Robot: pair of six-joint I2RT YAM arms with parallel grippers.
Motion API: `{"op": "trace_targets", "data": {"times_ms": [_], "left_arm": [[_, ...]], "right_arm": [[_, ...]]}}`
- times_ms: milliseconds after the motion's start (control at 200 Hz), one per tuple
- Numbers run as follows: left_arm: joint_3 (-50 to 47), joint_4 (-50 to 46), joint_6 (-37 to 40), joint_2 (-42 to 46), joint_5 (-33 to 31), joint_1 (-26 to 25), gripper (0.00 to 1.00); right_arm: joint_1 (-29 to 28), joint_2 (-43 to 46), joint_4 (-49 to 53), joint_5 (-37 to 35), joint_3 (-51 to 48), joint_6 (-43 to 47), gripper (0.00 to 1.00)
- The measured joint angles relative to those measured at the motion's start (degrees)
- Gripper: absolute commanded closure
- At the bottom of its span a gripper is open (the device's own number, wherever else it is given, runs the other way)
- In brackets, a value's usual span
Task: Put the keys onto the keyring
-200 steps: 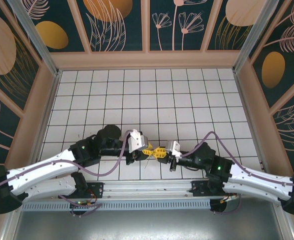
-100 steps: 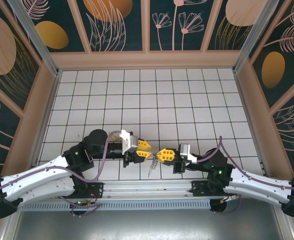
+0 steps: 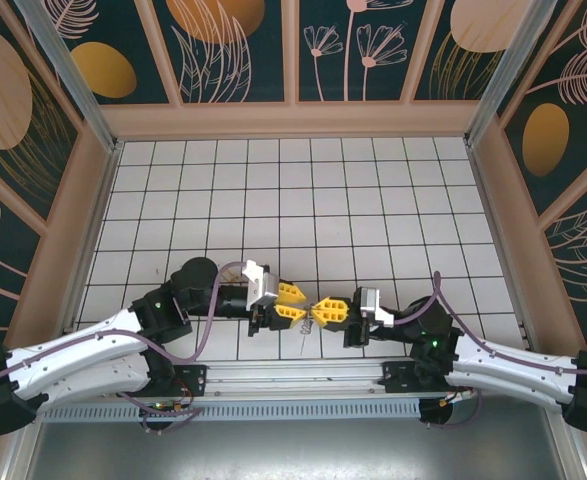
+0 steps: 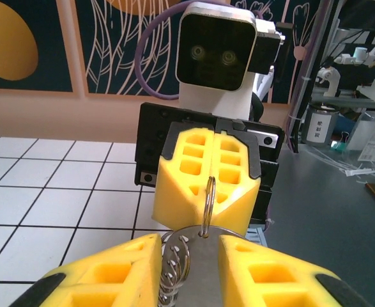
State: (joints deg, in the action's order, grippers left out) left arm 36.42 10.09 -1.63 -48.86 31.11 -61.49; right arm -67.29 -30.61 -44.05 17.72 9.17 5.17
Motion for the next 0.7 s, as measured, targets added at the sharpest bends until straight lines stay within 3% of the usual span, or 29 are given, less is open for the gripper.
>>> {"op": "trace_targets", "data": {"times_ms": [425, 701], "left_arm": [[1.1, 0.1, 0.0, -2.1, 1.3, 0.0, 0.73], [1.7, 0.0, 0.9, -2.4, 1.5, 0.0, 0.87]], "right_arm": [[0.0, -0.4, 0.1, 0.0, 0.0, 0.0, 1.0], [0.0, -0.4, 0.2, -0.2, 0.0, 0.0, 1.0]]}}
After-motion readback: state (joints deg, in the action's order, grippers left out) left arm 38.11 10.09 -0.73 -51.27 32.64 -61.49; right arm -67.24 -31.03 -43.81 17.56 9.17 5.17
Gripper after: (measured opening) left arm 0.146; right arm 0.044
